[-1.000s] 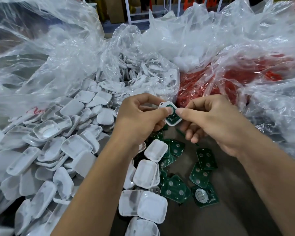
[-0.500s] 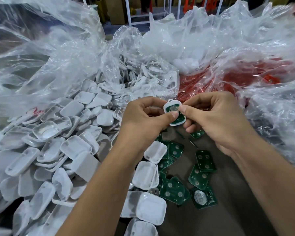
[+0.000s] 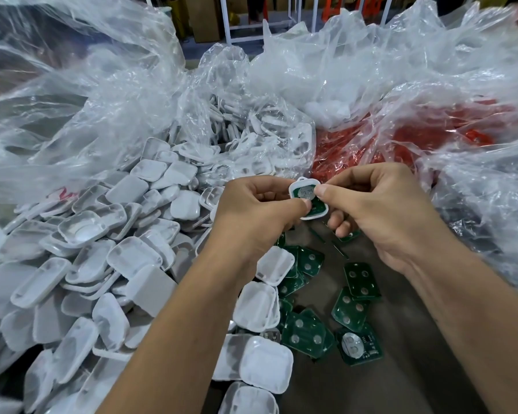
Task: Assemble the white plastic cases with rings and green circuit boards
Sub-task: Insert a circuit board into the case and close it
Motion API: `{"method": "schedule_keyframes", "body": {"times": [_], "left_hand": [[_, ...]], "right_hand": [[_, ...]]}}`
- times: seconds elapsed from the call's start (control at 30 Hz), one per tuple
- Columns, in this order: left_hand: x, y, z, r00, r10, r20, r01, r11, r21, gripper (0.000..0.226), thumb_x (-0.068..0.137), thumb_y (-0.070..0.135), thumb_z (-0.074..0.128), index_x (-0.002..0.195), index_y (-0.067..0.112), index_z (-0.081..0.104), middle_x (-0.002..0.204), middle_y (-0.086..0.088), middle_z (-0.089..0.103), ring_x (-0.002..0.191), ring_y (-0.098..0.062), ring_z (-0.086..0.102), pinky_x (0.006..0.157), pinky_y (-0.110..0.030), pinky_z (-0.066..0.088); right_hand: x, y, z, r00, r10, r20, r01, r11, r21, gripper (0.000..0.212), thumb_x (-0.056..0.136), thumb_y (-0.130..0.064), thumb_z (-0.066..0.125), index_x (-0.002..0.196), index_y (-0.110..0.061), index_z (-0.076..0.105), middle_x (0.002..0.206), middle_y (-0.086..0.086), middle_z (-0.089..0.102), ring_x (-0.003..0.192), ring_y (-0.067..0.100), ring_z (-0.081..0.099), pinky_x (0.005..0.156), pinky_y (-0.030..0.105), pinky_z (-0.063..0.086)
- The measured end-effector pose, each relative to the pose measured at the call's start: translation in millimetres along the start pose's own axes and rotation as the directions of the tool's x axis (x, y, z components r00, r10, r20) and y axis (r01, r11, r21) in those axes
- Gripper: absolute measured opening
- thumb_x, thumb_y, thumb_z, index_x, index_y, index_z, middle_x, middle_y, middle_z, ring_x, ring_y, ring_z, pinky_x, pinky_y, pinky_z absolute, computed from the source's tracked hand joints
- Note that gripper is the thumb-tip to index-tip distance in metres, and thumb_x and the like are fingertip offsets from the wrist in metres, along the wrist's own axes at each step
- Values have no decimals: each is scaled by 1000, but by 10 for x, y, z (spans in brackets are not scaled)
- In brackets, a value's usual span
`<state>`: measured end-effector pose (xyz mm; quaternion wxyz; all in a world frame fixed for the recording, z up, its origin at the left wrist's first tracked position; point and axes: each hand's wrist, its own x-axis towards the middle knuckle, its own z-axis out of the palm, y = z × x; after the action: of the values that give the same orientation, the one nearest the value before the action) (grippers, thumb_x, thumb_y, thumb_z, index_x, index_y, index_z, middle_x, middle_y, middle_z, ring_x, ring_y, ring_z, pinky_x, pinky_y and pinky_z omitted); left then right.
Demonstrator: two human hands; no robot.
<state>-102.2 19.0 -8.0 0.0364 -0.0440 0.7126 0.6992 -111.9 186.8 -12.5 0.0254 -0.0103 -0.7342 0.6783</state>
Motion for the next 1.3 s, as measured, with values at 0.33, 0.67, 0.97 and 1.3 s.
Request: {"method": "schedule_keyframes", "body": {"times": [0.33, 0.67, 0.97, 1.3], "left_hand": [[7, 10, -11, 999, -6, 51, 7, 1000, -12, 18, 84, -3, 77, 91, 12, 83, 69, -7, 72, 58, -14, 57, 55, -20, 49], [-19, 87, 62, 932, -253, 260, 357, 773, -524, 27, 93, 27, 71, 104, 2, 72, 82, -13, 69, 56, -16, 61, 47, -19, 53], [-40, 69, 107, 854, -257, 453, 511, 581, -634, 30, 78, 26, 74, 97, 3, 75, 87, -20, 70, 67, -26, 73, 55, -28, 62], [-15, 8, 135, 881, -171, 440, 451, 583, -676, 24, 85, 26, 70, 96, 4, 77, 92, -14, 75, 75, -21, 76, 60, -27, 63]], "right_hand": [[-43, -61, -1, 999, 52, 15, -52, 998, -37, 22, 86, -18, 85, 75, -5, 72, 56, 9, 66, 43, 14, 58, 40, 19, 45], [-17, -185, -150, 958, 166, 234, -227, 937, 267, 34, 64, -24, 83, 84, 3, 74, 69, 11, 67, 45, 5, 50, 36, 12, 36], [18, -167, -123, 973, 159, 168, -203, 935, 290, 39, 64, -22, 83, 87, 7, 71, 64, 9, 64, 42, 5, 48, 35, 13, 34], [-57, -205, -92, 964, -265, -34, 265, 964, -9, 14, 77, -13, 90, 85, -12, 78, 75, 5, 74, 61, 17, 69, 57, 29, 59]]}}
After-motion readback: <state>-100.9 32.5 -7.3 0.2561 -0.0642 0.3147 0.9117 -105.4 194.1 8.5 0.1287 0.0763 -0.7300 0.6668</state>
